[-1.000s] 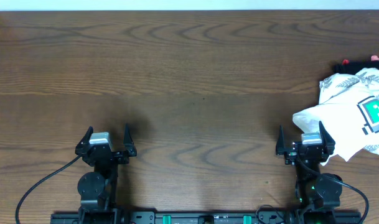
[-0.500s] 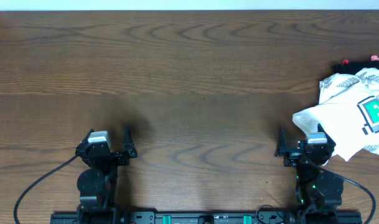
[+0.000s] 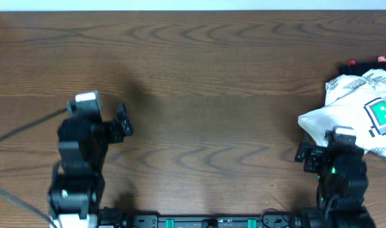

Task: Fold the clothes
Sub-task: 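Reach the right gripper into the clothes pile and grasp the white T-shirt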

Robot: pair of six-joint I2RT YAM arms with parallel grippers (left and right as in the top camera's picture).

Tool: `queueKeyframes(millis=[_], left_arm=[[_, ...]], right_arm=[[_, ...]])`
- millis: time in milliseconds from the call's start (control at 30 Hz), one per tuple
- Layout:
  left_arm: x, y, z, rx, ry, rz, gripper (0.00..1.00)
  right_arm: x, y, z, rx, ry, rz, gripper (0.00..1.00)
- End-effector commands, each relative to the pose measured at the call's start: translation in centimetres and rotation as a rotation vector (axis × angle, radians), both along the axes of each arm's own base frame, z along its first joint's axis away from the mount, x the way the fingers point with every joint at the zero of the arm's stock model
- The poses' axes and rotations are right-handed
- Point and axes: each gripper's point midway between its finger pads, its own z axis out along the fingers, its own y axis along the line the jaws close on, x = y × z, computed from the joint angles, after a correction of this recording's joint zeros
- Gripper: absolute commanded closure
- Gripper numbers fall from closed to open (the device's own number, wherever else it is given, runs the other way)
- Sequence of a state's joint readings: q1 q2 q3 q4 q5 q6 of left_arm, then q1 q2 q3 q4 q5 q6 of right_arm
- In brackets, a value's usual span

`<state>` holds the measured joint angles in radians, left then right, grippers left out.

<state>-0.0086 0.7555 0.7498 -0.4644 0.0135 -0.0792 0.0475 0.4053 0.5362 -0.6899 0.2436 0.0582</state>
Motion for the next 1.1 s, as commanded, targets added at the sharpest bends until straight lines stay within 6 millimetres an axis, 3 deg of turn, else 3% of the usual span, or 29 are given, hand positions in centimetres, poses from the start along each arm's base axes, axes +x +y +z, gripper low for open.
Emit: queueKeyframes(millis=[0, 233, 333, 400, 567, 700, 867, 1067], left_arm=[[0.8, -0.7, 1.2, -0.025, 0.060, -0.025, 0.02], [0.9, -0.6, 0.9, -0.024, 0.190, -0.023, 0.02], [1.1, -0.6, 1.0, -0.023, 0.182, -0.023, 0.02], [1.2, -0.6, 1.1, -0.023, 0.176, -0.023, 0.02], [1.8, -0.6, 1.7, -0.023, 0.142, -0.023, 0.02], [1.9, -0.6, 1.9, -0.023, 0.134, -0.023, 0.02], [1.9, -0.6, 1.9, -0.023, 0.134, -0.023, 0.02], [1.9, -0.6, 1.9, -0.023, 0.135, -0.023, 0.02]], right_arm=[[0.6, -0.8, 1.1, 0.013, 0.090, -0.050, 0.01], [2.6, 1.2, 2.5, 0.112, 0.310, 0.038, 0.01], [2.9, -0.1, 2.4, 0.087, 0.365, -0.035, 0.01], [2.5, -2.2, 1.7, 0.116, 0.377, -0.209, 0.01], [-0.6, -7.0, -2.8, 0.270, 0.502, -0.624, 0.01], [-2.5, -9.0, -7.0, 0.339, 0.599, -0.772, 0.01], [-1.7, -9.8, -11.0, 0.392, 0.598, -0.778, 0.01], [0.5, -10.0, -13.7, 0.370, 0.544, -0.675, 0.03]])
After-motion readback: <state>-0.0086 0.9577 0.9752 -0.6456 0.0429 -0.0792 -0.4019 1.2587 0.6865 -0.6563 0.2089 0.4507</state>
